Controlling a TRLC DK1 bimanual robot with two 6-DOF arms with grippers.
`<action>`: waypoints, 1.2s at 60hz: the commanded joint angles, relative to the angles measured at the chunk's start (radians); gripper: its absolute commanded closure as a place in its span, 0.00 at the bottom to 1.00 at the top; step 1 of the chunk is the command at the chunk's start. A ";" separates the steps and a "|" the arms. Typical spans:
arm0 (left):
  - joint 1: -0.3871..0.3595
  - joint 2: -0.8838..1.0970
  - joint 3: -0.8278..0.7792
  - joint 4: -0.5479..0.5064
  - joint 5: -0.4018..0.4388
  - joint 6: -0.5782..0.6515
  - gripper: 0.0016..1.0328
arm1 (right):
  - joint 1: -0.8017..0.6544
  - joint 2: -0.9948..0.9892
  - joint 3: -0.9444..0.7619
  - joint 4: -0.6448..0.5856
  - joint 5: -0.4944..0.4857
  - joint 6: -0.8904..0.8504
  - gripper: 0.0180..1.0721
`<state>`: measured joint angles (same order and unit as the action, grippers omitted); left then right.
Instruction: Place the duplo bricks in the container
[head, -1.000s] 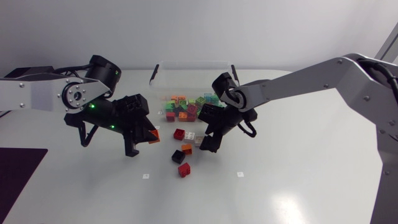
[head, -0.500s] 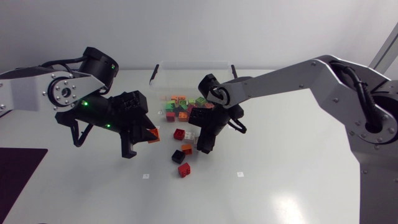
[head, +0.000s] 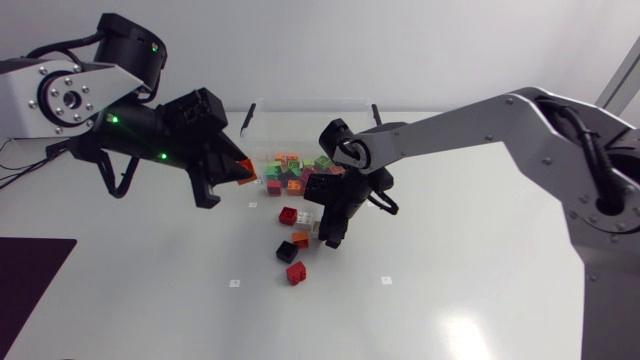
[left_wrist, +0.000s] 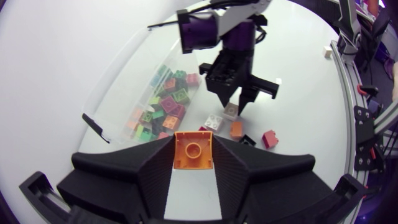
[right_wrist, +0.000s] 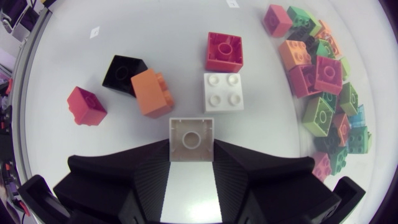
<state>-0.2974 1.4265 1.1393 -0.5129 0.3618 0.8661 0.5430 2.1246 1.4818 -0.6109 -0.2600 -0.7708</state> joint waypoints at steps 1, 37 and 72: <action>-0.003 0.051 0.056 0.040 0.003 -0.061 0.77 | -0.012 -0.100 -0.055 -0.024 0.005 -0.007 0.65; -0.031 0.374 0.332 0.338 -0.093 -0.401 0.77 | -0.051 -0.477 -0.129 -0.101 -0.042 0.130 0.66; -0.034 0.379 0.304 0.418 -0.167 -0.435 0.04 | -0.135 -0.357 0.155 -0.058 -0.065 0.304 0.66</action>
<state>-0.3286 1.8919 1.5143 -0.1131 0.2001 0.4442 0.4229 1.7065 1.5860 -0.6796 -0.3183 -0.5121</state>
